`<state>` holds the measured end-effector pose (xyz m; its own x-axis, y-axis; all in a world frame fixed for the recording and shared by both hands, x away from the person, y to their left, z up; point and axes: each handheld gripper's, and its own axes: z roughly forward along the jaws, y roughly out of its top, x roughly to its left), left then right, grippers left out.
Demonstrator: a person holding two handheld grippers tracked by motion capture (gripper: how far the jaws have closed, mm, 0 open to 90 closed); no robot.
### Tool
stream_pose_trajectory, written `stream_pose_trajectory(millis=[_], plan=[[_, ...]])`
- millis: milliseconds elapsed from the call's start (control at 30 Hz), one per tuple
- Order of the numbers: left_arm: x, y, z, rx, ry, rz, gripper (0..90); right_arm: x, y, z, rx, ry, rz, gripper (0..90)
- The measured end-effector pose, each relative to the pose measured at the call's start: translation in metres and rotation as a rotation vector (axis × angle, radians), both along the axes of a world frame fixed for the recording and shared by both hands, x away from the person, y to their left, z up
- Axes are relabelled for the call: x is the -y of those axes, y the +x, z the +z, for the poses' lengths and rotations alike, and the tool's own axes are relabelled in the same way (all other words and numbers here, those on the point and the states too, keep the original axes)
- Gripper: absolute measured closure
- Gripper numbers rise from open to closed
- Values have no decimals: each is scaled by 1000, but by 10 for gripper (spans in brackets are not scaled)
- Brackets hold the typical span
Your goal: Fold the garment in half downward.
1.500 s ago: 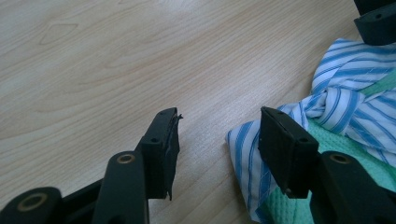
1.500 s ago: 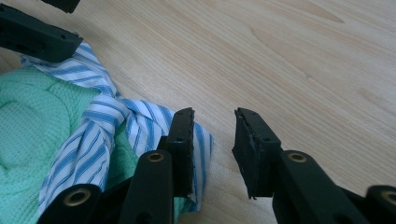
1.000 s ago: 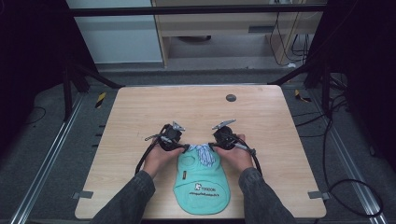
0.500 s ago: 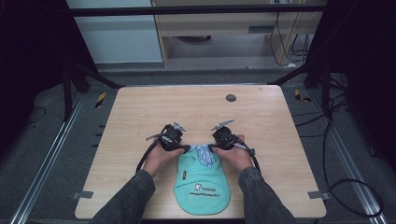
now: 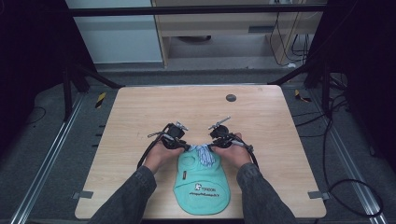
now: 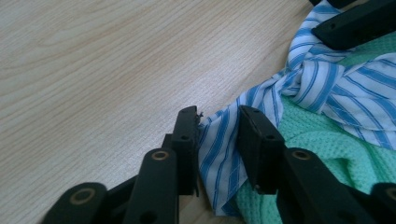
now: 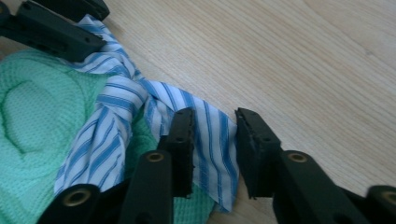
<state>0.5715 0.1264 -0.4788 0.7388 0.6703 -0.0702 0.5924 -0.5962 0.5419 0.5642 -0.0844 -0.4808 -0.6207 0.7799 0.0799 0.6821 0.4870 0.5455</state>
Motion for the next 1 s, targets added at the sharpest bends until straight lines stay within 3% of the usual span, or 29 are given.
stream_pose_trajectory(millis=[200, 400, 500, 700, 1000], plan=[[1, -1, 0, -2, -7, -28, 798, -3, -2, 1, -10, -5, 28, 796], [2, -3, 0, 17, -4, -44, 835, -3, -3, 2, -9, -7, 35, 824], [2, -4, 0, 24, -2, -48, 842, -2, -4, 2, 8, -10, 45, 827], [1, -4, 3, 53, 4, -73, 851, 4, -10, 11, 45, 44, 54, 834], [1, -5, 25, 110, -8, -111, 853, 11, -21, 32, 131, 72, 106, 834]])
